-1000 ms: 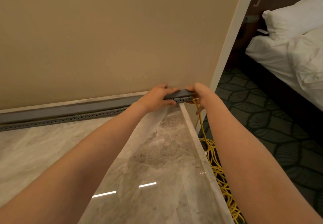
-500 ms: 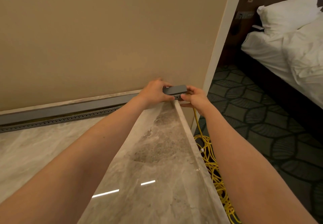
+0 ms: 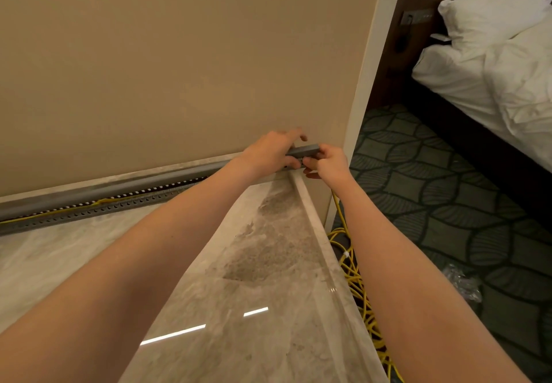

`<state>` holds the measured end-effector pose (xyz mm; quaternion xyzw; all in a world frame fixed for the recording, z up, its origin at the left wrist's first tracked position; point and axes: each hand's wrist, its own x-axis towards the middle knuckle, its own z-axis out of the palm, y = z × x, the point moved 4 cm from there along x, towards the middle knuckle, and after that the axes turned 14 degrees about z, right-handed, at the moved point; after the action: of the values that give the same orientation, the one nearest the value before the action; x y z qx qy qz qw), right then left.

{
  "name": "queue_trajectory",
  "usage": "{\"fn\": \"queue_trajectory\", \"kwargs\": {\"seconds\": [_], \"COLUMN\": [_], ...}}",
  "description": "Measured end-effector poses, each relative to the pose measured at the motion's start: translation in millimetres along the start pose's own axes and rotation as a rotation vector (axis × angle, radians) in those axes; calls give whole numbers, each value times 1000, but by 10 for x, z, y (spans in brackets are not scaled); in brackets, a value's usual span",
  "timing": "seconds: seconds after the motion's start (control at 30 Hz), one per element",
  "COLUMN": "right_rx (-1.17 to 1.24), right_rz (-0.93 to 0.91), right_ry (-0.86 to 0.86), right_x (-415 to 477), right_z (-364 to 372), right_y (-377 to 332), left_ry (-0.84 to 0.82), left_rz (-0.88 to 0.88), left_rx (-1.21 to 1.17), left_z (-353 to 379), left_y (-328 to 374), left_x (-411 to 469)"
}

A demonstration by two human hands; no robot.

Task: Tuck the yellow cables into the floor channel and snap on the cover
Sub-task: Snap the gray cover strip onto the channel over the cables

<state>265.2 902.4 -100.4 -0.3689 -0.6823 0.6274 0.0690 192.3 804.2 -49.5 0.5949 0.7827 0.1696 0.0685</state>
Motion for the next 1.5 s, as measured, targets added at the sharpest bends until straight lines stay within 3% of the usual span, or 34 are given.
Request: {"fn": "queue_trajectory", "kwargs": {"seconds": [0.13, 0.33, 0.53, 0.77, 0.83, 0.9, 0.97, 1.07, 1.17, 1.23, 1.33, 1.5], "right_rx": [12, 26, -106, -156, -133, -104, -78, -138, -224, -242, -142, -30], "right_rz": [6, 20, 22, -143, -155, -148, -119, -104, -112, -138, -141, -157], "right_ry": [-21, -25, -115, -86, -62, -43, -29, -41, -49, -17, 22, 5], "right_x": [22, 38, 18, -51, -51, -31, 9, 55, 79, 93, 88, 84], "right_z": [-7, -10, -64, -99, -85, -85, -86, -84, -60, -56, -79, -150], "right_y": [8, 23, -46, -92, -102, -111, -112, -127, -173, -205, -243, -294], "left_ry": [153, 165, -57, -81, -16, 238, 428, 254, 280, 269, 230, 285], "left_rz": [-82, -111, -91, -46, -60, -62, 86, 315, 174, 178, 277, 148], "left_rx": [-157, -199, -245, -105, -38, 12, 53, 119, 159, 169, 207, 226], "left_z": [-68, -160, -71, 5, -2, 9, 132, 513, 457, 438, 488, 498], "left_y": [-41, -68, -81, -82, -74, -23, 133, 272, 89, 53, 45, 17], "left_x": [10, 50, 132, 241, 230, 119, -149, -508, -537, -528, -565, -470]}}
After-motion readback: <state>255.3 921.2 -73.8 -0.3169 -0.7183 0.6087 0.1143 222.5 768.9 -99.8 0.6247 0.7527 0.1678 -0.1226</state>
